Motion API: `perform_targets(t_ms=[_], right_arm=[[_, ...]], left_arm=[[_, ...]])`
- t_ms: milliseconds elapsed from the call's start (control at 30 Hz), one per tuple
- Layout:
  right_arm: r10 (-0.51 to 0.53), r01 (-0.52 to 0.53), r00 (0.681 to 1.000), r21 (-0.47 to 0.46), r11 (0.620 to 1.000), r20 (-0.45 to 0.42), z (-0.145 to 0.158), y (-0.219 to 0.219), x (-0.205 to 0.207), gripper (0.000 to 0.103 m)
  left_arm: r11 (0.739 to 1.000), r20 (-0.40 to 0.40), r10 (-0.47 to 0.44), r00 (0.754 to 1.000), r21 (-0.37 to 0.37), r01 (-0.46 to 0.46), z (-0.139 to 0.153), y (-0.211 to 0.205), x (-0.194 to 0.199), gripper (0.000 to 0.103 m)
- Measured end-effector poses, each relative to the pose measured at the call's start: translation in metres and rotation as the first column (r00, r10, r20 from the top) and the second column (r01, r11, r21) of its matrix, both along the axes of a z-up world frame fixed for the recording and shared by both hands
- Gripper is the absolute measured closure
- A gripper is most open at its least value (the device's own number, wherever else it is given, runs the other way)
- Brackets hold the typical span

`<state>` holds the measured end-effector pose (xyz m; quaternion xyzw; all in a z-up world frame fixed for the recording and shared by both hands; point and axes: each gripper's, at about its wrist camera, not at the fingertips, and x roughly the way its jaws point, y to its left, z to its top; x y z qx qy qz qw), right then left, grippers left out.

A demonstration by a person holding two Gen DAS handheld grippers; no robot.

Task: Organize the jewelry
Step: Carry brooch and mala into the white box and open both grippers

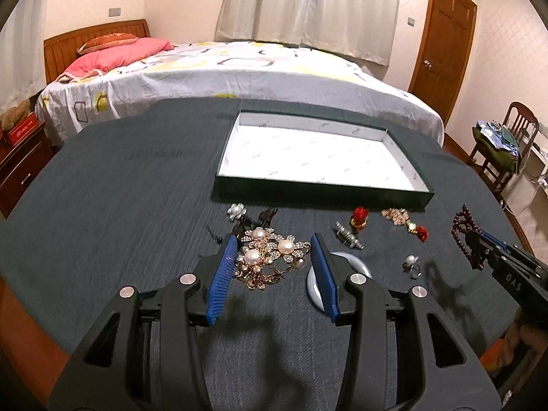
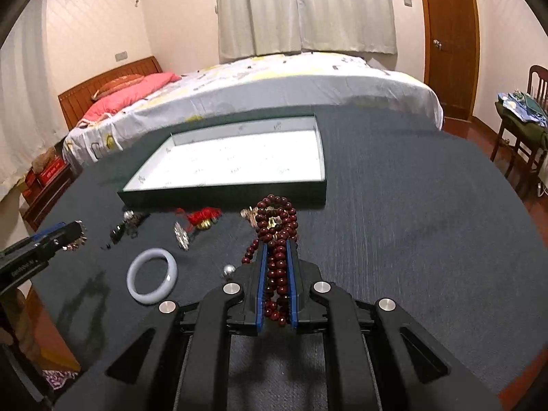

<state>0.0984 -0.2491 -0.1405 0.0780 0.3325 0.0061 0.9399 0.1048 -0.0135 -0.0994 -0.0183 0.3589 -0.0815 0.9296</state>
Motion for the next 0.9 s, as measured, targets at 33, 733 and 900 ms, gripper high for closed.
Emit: perform_targets(t_ms=[33, 733, 900], right_arm=[[0.001, -0.001, 1.0, 0.002, 1.0, 0.008, 0.003, 0.0, 0.001, 0.092], [0.029, -0.026, 0.984, -0.015, 1.0, 0.175, 0.06, 0.0, 0.109, 0.092], [0.029, -0.03, 0.993, 0.003, 1.0, 0.111, 0.038, -0.001, 0.144, 0.092]], left_arm=[[1.0, 0.005, -0.002, 1.0, 0.0, 0.002, 0.002, -0.001, 0.001, 0.06], [0.995, 0.189, -0.102, 0.977, 0.004, 0.103, 0.061, -0.07, 0.122, 0.06], [0.994, 0.135, -0.112, 0.985, 0.016, 0.111, 0.034, -0.089, 0.16, 0.06]])
